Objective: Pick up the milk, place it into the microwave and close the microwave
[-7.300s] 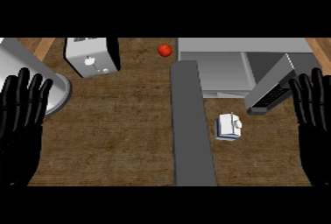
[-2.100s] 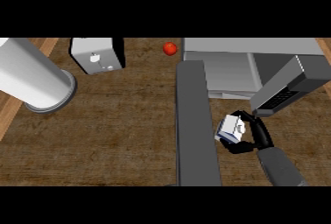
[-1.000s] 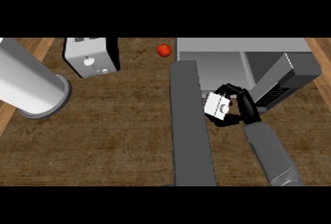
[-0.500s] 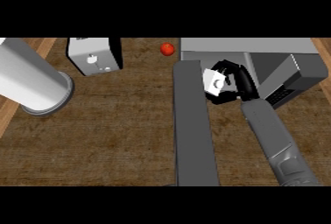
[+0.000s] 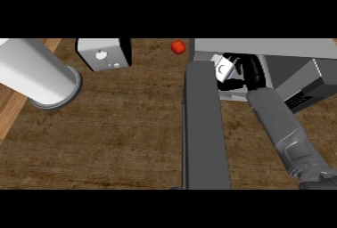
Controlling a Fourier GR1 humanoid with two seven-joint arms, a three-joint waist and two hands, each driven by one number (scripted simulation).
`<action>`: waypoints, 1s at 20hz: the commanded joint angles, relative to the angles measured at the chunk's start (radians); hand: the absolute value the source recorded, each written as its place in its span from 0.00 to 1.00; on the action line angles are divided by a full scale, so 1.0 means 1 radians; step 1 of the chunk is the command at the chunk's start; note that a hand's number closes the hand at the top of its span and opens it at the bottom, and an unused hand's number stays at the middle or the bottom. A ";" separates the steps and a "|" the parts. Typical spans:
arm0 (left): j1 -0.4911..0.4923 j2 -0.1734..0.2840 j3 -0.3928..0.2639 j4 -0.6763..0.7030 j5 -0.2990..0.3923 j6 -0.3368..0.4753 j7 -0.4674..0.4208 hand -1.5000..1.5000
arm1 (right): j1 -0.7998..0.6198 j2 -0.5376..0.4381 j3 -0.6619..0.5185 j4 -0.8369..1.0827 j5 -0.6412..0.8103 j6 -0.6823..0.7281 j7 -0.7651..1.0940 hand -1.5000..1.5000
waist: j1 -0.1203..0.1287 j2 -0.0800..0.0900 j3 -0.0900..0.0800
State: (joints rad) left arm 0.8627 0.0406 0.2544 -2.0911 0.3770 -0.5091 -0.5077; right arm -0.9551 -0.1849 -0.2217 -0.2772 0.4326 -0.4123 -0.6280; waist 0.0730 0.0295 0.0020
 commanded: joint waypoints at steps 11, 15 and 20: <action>-0.133 0.062 0.015 0.068 -0.011 -0.003 0.038 0.00 | -0.057 -0.058 -0.041 0.124 0.027 -0.241 0.022 0.00 | 0.055 0.033 0.002; -0.187 0.051 -0.014 0.064 -0.061 0.027 0.054 0.00 | -0.092 -0.030 -0.055 0.143 0.006 -0.159 0.021 0.00 | 0.046 0.030 0.003; -0.169 0.029 -0.058 0.061 -0.104 0.003 0.034 0.00 | -0.078 -0.032 -0.082 0.141 -0.021 -0.095 -0.037 0.00 | 0.044 0.021 0.004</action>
State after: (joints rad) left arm 0.7024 0.0888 0.2335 -2.0305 0.3126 -0.5032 -0.4668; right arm -1.0235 -0.2140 -0.2856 -0.1366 0.4295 -0.5485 -0.6403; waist 0.1181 0.0537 0.0053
